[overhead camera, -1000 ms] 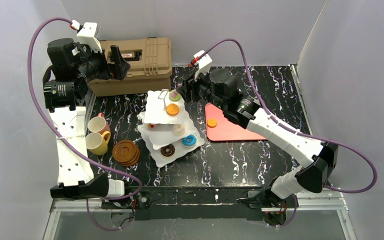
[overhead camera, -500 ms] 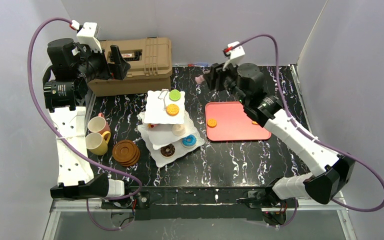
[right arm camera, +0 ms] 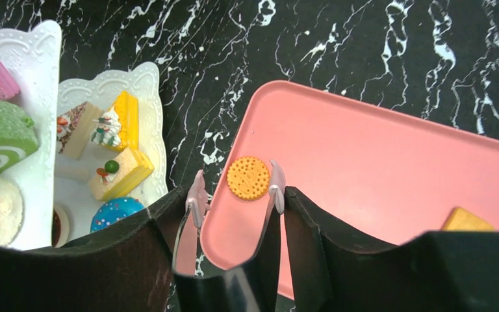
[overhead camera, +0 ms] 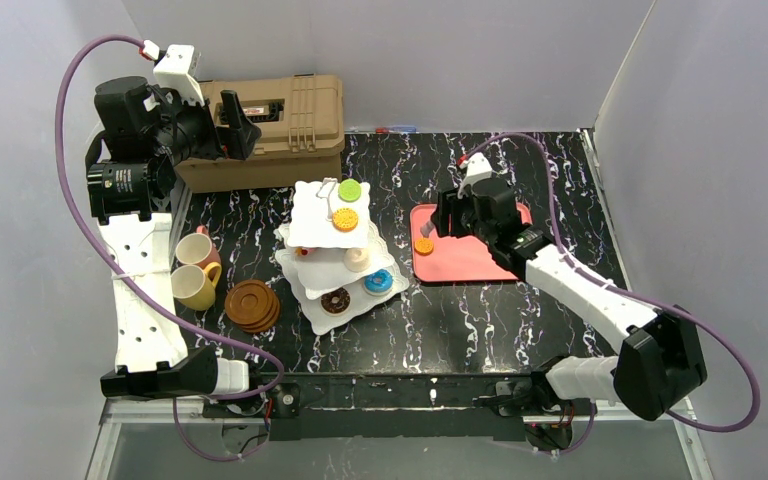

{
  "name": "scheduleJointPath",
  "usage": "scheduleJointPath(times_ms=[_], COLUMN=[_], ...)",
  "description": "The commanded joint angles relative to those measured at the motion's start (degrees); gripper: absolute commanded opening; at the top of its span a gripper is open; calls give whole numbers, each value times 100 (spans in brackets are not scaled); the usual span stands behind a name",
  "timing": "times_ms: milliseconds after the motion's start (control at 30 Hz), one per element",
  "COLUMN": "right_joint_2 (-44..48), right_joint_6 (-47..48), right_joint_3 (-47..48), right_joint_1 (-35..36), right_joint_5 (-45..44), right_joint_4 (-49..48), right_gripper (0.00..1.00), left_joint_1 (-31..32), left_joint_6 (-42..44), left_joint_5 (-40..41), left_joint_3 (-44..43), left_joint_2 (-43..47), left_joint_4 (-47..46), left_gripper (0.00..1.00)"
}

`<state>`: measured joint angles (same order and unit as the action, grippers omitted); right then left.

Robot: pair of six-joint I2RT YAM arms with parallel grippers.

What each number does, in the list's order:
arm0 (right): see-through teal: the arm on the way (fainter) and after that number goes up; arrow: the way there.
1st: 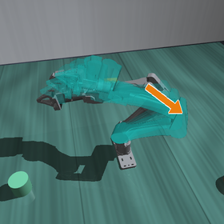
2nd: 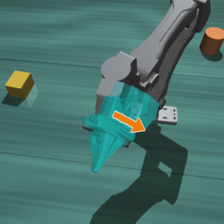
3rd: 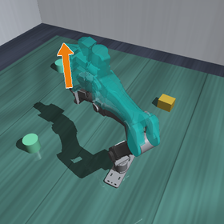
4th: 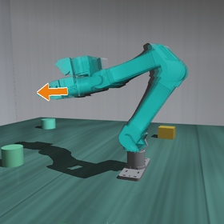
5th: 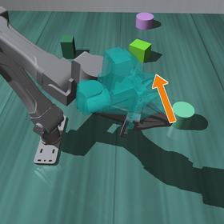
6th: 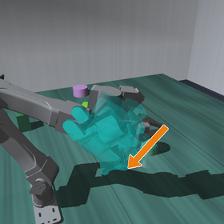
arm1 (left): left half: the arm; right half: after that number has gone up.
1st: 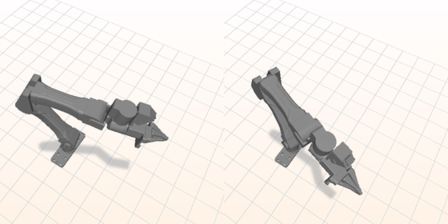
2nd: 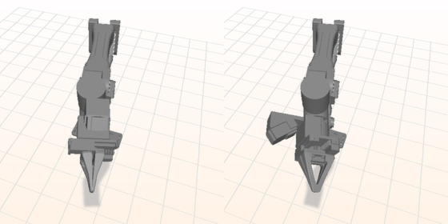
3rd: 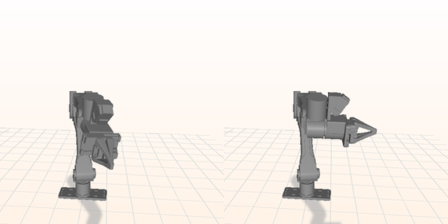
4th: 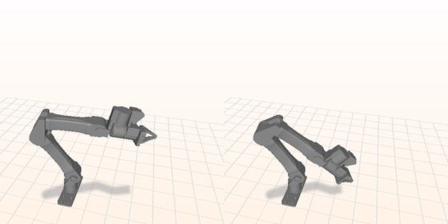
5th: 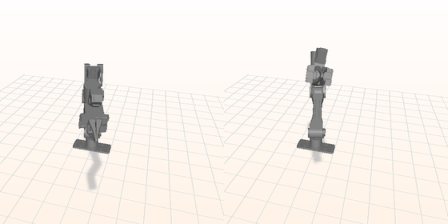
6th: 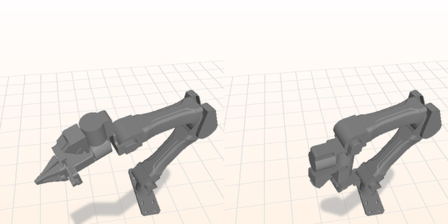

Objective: Serve the afternoon tea
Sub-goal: Pick up the desert from the tray.

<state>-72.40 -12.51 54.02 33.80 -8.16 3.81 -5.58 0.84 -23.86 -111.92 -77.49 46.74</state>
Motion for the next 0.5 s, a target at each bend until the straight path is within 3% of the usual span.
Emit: scheduleJointPath(times_ms=[0, 200, 467], right_joint_2=[-65, -319, -727], right_joint_6=[-144, -137, -53], right_joint_3=[-238, -409, -519], right_joint_1=[-23, -23, -23], right_joint_5=[134, 143, 175], right_joint_4=[-768, -956, -1190], right_gripper=[63, 69, 68], left_joint_1=[-50, -51, -49], left_joint_6=[18, 22, 39], left_joint_5=[-107, -101, -84], left_joint_3=[-15, 9, 30], left_joint_2=[76, 63, 76], left_joint_4=[7, -5, -16], left_gripper=[98, 98, 98])
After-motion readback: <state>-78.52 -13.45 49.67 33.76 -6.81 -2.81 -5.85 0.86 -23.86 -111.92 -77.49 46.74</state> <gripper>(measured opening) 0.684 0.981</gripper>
